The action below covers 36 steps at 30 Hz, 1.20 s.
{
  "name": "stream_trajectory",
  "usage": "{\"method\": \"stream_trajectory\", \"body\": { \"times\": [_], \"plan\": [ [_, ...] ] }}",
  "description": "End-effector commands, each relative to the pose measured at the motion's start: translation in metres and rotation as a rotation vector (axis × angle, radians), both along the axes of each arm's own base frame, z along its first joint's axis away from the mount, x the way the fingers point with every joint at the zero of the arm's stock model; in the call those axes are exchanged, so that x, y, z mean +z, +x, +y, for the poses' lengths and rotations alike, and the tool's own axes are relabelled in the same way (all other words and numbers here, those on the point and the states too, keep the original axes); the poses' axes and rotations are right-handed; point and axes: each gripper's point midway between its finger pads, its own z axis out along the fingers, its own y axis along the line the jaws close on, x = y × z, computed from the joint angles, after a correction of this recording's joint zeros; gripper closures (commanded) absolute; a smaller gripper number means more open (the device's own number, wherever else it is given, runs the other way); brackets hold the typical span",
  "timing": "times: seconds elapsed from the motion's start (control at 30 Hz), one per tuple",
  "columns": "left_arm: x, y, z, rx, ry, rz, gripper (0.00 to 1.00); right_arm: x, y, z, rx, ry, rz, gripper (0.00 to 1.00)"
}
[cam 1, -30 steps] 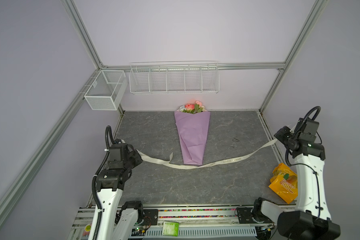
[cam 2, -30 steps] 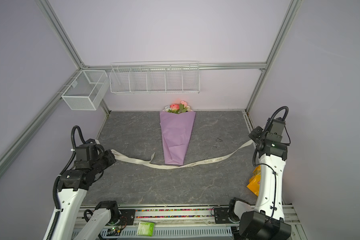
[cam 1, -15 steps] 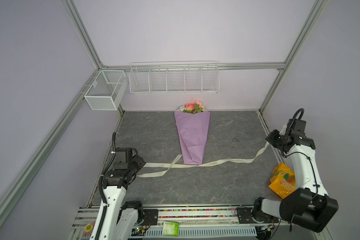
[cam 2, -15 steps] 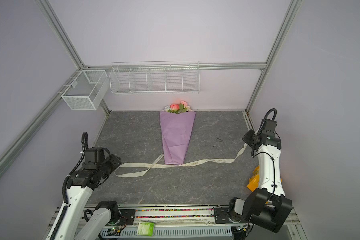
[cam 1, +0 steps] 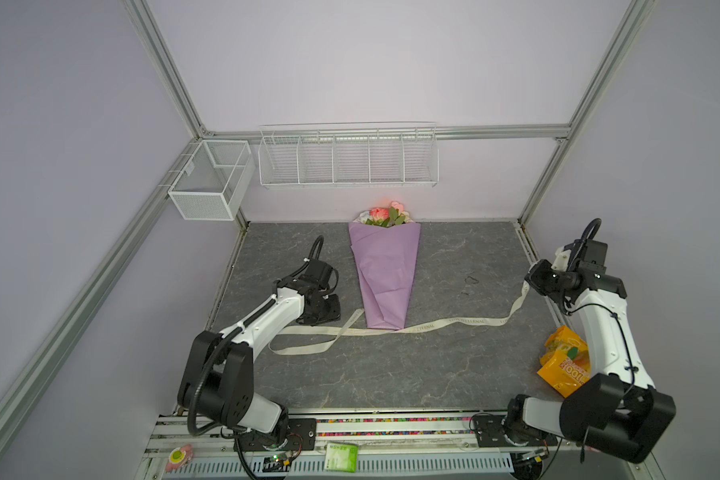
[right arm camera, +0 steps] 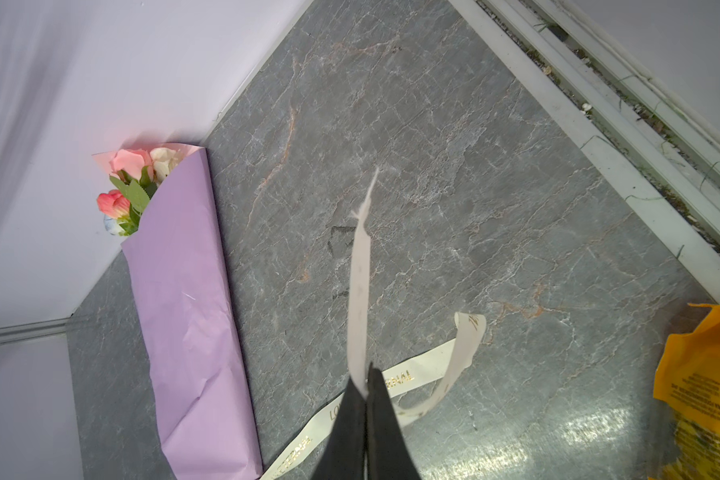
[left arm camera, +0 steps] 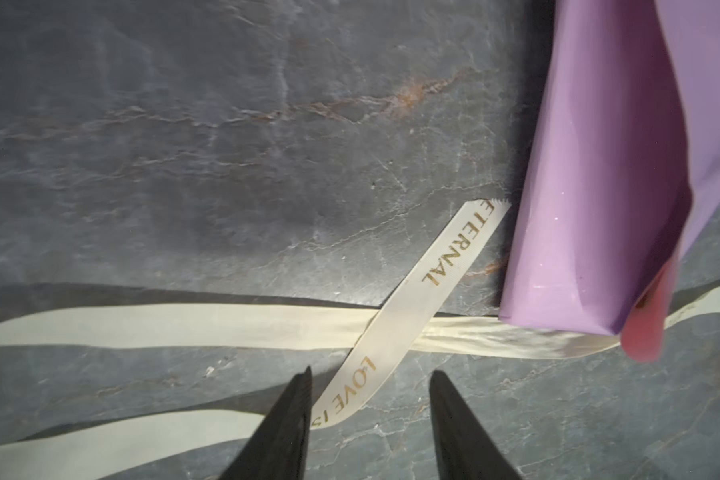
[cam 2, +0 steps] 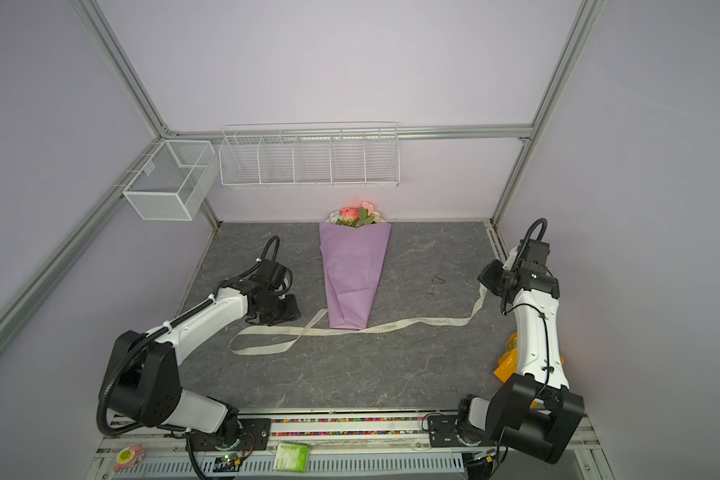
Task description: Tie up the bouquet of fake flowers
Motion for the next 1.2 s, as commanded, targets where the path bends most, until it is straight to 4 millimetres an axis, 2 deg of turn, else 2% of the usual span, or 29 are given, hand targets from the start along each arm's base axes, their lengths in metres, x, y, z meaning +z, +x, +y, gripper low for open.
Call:
{"method": "stream_trajectory", "body": {
  "times": [0.0,0.07,0.2,0.5,0.67,0.8,0.93,1.1,1.17],
  "plan": [
    [0.000,0.003,-0.019,-0.132,0.006,0.009,0.53,-0.009,-0.002,0.007,0.042,0.011,0.018,0.94],
    [-0.010,0.001,-0.027,-0.181,0.016,0.038,0.52,-0.010,-0.002,0.008,0.046,0.014,0.020,0.93],
    [-0.030,-0.001,-0.028,-0.229,0.092,0.091,0.52,-0.012,-0.002,0.009,0.050,0.017,0.028,0.93],
    [-0.048,-0.006,-0.037,-0.306,0.147,0.126,0.52,-0.014,-0.002,0.010,0.056,0.025,0.034,0.93],
    [-0.057,-0.002,-0.031,-0.309,0.218,0.135,0.54,-0.015,-0.002,0.010,0.057,0.028,0.037,0.93],
    [-0.059,0.001,-0.030,-0.319,0.248,0.138,0.62,-0.017,-0.003,0.010,0.057,0.030,0.040,0.93],
    [-0.058,0.002,-0.032,-0.331,0.251,0.142,0.79,-0.018,-0.003,0.009,0.056,0.023,0.045,0.93],
    [-0.045,0.004,-0.032,-0.331,0.239,0.107,0.96,-0.017,-0.002,0.006,0.050,0.009,0.047,0.93],
    [-0.035,0.006,-0.032,-0.321,0.237,0.080,0.98,-0.016,-0.001,0.005,0.051,0.004,0.046,0.93]
  ]
}}
